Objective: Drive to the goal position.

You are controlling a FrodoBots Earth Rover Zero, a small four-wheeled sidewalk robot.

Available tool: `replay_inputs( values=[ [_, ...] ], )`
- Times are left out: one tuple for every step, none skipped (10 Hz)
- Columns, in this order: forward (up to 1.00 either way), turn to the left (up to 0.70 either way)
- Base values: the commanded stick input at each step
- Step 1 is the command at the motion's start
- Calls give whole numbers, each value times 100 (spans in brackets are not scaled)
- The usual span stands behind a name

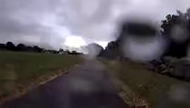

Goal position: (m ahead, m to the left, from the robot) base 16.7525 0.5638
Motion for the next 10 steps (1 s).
replay_inputs(
  values=[
    [70, 0],
    [70, 0],
    [70, 0],
    [70, 0],
    [70, 0],
    [70, 0],
    [70, 0],
    [70, 0],
    [70, 0],
    [70, 0]
  ],
)
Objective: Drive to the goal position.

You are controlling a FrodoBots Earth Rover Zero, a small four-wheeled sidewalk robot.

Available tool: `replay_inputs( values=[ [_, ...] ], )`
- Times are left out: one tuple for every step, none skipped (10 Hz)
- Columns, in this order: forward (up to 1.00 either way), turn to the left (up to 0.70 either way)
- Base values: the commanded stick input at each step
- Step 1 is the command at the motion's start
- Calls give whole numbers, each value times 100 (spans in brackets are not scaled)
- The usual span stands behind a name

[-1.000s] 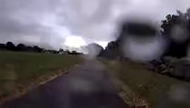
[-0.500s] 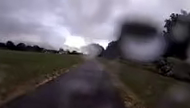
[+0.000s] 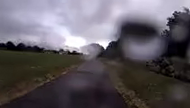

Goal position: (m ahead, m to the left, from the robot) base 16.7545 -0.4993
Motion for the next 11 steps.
replay_inputs(
  values=[
    [70, 0],
    [70, 5],
    [70, 11],
    [70, 14],
    [70, 14],
    [70, 12],
    [70, 5],
    [70, 0],
    [70, 0],
    [70, 0],
    [70, 0]
  ],
)
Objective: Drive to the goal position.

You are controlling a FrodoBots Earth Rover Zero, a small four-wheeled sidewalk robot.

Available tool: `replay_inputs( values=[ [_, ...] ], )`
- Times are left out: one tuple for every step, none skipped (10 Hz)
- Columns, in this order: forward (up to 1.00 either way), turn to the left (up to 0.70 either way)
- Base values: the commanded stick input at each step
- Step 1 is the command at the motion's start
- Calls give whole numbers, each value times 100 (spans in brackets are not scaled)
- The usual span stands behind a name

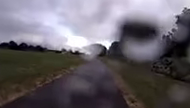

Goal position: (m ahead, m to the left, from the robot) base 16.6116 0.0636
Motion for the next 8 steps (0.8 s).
replay_inputs(
  values=[
    [70, 0],
    [70, 0],
    [70, 0],
    [70, 0],
    [70, 0],
    [70, 0],
    [70, 0],
    [70, 0]
  ],
)
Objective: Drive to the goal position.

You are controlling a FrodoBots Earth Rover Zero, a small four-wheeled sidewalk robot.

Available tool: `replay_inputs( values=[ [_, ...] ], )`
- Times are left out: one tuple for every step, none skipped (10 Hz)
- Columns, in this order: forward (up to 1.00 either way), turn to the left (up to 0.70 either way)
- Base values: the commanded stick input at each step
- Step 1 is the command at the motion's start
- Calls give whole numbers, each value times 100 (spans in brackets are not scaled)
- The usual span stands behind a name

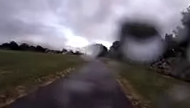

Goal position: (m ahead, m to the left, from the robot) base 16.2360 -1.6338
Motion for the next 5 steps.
replay_inputs(
  values=[
    [70, 0],
    [70, 0],
    [70, 0],
    [70, 0],
    [70, 0]
  ],
)
